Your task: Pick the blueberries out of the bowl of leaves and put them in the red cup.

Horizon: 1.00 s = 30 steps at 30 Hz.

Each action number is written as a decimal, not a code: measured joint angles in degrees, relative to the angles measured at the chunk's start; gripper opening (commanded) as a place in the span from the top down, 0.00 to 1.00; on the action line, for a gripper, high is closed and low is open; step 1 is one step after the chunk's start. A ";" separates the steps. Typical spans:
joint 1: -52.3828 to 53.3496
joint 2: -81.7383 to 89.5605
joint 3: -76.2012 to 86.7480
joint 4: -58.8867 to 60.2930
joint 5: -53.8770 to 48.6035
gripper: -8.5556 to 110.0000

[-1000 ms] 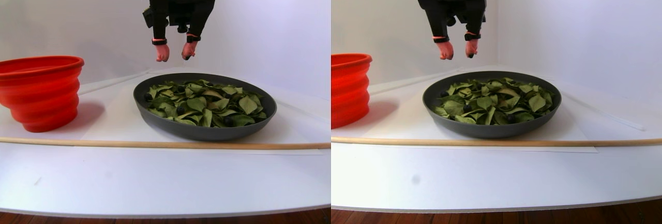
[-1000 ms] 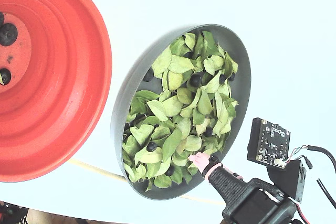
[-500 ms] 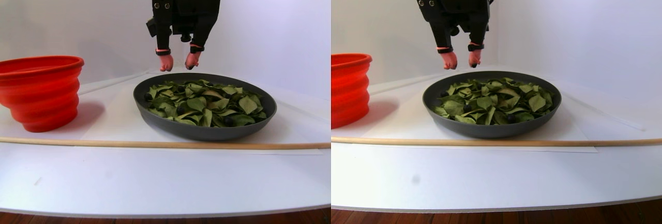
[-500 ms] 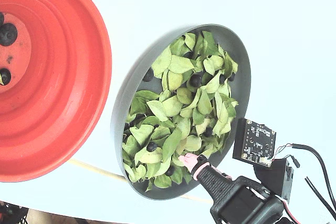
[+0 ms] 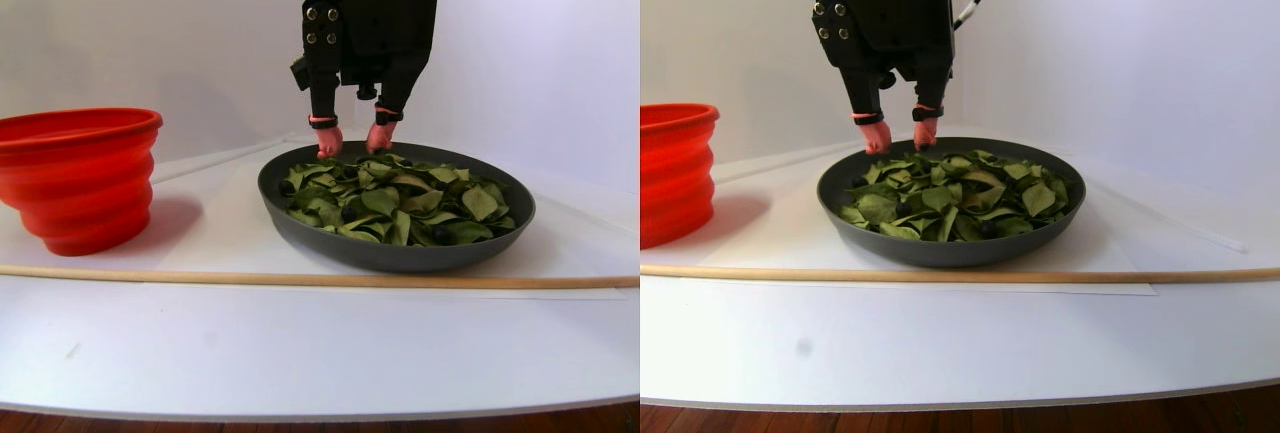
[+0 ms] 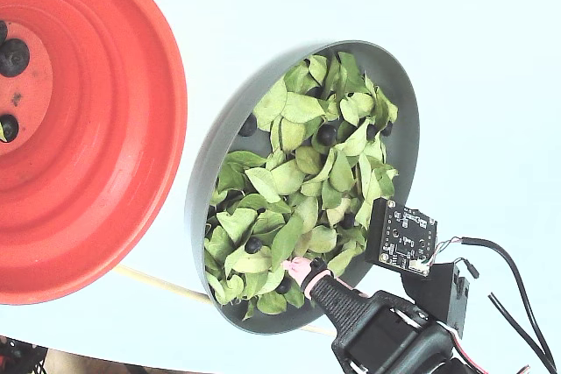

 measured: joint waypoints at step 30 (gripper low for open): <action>-0.44 -11.60 -1.32 -7.65 2.29 0.80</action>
